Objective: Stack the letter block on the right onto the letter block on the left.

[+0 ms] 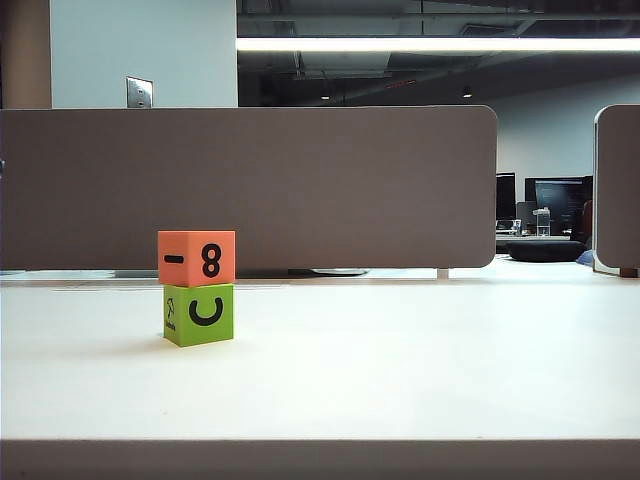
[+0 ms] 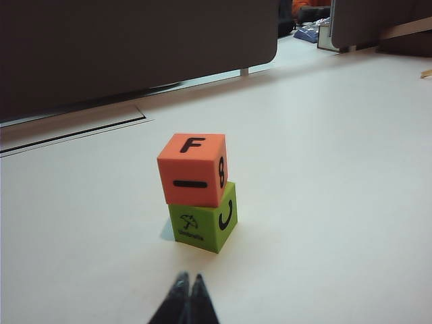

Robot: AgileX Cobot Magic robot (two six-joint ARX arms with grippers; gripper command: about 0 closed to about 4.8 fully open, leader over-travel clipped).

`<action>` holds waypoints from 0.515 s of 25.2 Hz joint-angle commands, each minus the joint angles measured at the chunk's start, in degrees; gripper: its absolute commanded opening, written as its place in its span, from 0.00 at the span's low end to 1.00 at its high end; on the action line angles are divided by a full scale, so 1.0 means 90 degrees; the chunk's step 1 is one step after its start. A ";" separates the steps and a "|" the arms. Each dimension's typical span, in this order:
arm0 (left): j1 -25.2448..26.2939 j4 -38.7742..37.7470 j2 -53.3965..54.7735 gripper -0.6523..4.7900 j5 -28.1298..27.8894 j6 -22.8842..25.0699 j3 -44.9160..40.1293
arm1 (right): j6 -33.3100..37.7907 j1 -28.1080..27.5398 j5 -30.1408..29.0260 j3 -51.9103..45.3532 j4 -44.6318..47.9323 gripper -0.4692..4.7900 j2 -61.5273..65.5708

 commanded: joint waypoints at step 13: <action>0.2550 0.0131 0.0005 0.11 0.0663 -0.0316 0.0022 | 0.0010 -0.2273 -0.0996 -0.0032 0.0214 0.08 -0.0002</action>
